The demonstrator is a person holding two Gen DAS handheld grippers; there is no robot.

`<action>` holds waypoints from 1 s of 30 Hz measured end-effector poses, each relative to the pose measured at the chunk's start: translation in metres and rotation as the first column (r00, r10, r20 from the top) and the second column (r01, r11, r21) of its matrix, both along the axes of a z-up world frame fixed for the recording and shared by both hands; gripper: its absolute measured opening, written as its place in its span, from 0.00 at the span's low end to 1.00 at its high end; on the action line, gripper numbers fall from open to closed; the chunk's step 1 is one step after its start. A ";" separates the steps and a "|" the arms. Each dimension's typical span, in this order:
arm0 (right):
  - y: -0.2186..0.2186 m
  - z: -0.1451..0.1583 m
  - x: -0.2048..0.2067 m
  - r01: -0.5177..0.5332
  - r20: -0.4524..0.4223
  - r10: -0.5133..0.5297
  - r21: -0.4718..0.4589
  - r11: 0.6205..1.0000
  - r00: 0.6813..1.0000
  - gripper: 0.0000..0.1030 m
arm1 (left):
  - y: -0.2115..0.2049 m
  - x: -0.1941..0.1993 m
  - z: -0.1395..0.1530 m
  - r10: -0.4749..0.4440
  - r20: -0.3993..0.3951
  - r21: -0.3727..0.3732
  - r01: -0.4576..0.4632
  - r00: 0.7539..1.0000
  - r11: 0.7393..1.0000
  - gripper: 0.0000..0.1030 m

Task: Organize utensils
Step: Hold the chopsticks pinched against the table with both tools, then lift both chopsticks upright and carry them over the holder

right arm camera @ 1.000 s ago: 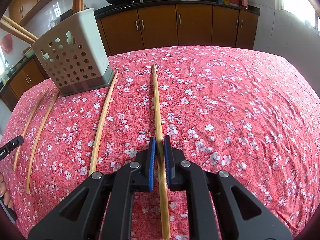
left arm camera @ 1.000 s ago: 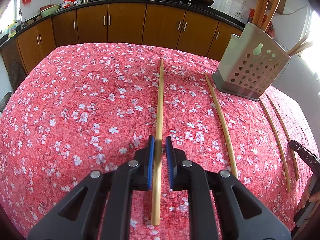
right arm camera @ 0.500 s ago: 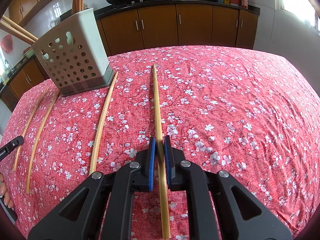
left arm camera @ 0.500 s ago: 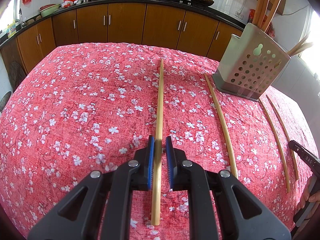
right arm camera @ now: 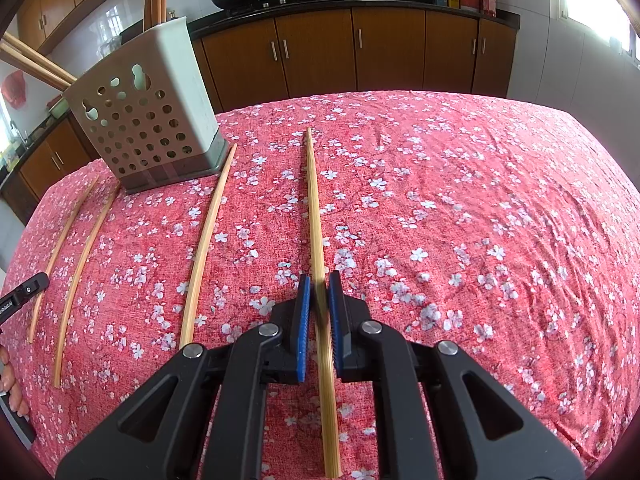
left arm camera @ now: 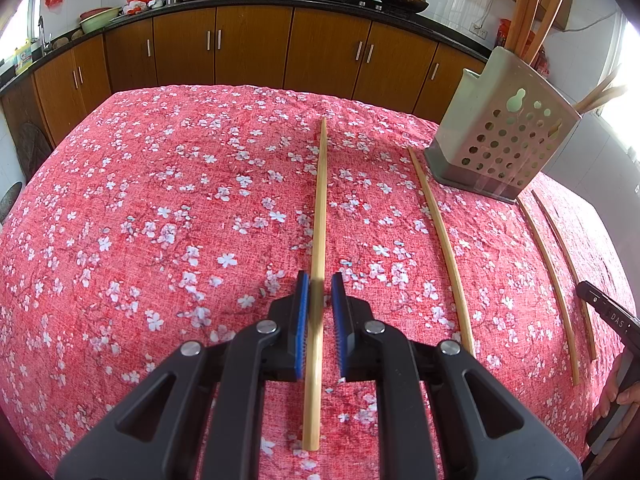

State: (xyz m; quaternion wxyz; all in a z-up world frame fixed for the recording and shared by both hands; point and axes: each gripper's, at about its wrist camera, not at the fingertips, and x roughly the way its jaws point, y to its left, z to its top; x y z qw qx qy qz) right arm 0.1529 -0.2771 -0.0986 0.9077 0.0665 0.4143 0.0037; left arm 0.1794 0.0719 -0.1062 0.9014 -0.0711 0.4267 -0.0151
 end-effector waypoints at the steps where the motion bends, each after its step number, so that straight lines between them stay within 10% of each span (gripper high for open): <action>1: 0.000 0.000 0.000 0.000 0.000 0.000 0.001 1.000 1.000 0.10 | 0.000 0.000 0.000 0.000 0.000 0.000 0.000 1.000 1.000 0.13; 30: -0.013 0.026 -0.036 0.010 0.094 -0.013 0.030 0.999 0.996 0.08 | -0.005 -0.032 0.035 -0.022 0.085 0.077 0.015 0.996 0.997 0.08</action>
